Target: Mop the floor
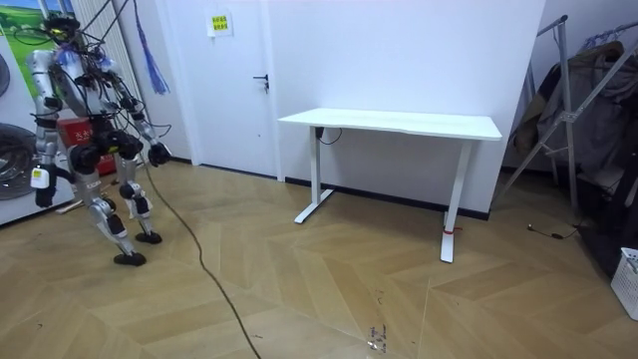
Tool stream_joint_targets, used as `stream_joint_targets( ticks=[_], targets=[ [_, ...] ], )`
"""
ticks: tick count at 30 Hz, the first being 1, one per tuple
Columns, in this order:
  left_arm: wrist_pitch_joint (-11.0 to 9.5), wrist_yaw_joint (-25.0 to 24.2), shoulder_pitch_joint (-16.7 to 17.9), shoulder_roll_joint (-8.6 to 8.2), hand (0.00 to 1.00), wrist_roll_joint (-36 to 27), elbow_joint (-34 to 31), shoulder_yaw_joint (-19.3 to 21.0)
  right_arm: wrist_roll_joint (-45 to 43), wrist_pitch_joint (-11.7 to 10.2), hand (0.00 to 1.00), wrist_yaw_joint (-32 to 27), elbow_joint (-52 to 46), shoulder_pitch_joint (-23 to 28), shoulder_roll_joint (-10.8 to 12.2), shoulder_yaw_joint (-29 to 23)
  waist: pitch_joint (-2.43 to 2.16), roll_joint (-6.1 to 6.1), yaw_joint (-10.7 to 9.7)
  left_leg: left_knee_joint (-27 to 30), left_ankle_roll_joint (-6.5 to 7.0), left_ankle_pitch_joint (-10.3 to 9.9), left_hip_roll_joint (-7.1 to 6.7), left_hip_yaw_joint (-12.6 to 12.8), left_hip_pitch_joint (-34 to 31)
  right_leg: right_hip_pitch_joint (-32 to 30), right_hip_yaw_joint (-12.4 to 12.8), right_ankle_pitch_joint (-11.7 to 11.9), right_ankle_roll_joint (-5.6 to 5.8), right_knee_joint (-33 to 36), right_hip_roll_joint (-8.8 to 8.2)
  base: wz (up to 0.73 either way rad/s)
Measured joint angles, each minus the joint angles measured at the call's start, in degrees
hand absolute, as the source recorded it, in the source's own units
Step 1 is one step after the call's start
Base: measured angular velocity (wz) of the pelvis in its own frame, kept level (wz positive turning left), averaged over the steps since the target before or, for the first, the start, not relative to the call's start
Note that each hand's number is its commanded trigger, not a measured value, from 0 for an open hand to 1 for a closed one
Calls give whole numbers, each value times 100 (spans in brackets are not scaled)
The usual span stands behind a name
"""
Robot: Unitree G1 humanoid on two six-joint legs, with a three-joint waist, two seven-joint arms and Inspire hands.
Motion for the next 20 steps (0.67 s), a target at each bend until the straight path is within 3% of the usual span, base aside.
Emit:
stream_joint_targets(
  ticks=[1, 4, 9, 13, 20],
  targets=[
    [-50, 14, 64, 1, 0, 0, 10, 2, -74, -21, 100, 12, 1, 20, 31, -6, -37, -44, -16, -248, -28, 120, -1, -9, 253, 255, -46, 45, 12, -251, 1, 6],
    [-65, 7, 91, -14, 0, 10, 11, -9, -143, -4, 100, 27, -13, 139, 68, -17, -48, -61, -29, -835, 8, 310, 11, 3, 851, 834, -80, 173, 78, -802, 69, 7],
    [-43, -16, 200, 8, 0, 11, 10, 24, -334, 90, 100, 84, -28, 300, 92, -85, -69, -93, -17, -1309, 11, 332, 84, 2, 1592, 1607, -154, 265, 124, -1418, 170, -1],
    [39, -98, 223, 33, 0, 139, 28, 107, -485, 173, 100, 161, -73, 394, 116, -98, -125, -199, 7, -1519, 12, 332, 105, 10, 2000, 2004, -78, 279, 150, -1643, 228, -11],
    [109, -331, 243, 52, 0, 379, 23, 355, -1050, 209, 100, 374, -210, 415, 127, -308, -98, -288, 102, -1674, 12, 332, 134, 20, 2377, 2325, 1, 283, 157, -1755, 291, -8]
  ],
)
